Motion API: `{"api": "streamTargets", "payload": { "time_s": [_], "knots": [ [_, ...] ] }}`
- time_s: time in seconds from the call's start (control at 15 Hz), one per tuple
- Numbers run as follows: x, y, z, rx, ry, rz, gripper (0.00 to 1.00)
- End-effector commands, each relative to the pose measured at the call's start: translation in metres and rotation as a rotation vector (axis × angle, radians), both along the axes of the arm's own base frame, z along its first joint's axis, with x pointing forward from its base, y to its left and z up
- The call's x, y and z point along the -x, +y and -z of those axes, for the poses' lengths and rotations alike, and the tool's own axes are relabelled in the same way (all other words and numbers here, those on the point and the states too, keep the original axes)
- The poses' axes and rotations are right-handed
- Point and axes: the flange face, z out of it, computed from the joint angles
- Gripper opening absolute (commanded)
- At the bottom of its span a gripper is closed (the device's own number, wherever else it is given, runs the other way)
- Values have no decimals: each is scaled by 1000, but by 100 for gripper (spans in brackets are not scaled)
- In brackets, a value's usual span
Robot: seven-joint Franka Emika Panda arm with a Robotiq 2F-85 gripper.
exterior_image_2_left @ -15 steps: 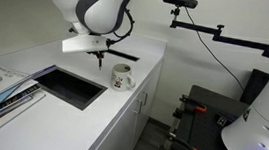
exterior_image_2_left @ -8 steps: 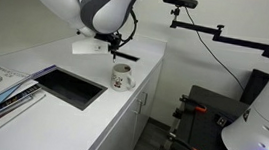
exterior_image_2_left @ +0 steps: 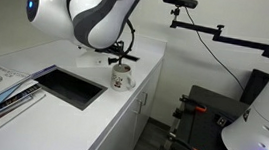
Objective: Put the pen inside the white mug
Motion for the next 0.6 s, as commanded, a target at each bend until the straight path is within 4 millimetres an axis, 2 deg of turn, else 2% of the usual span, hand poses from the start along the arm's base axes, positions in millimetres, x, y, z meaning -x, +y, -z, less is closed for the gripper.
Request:
{"api": "streamTargets", "payload": {
  "time_s": [0.0, 0.07, 0.13, 0.2, 0.4, 0.53],
  "knots": [
    [-2, -1, 11, 41, 14, 22, 4],
    [-2, 0, 15, 39, 23, 21, 4],
    [-1, 0, 19, 35, 43, 14, 28],
    [0, 1, 21, 8, 58, 2, 42],
    [2, 2, 16, -44, 67, -25, 64],
    [1, 0, 2, -127, 71, -77, 78]
  ]
}}
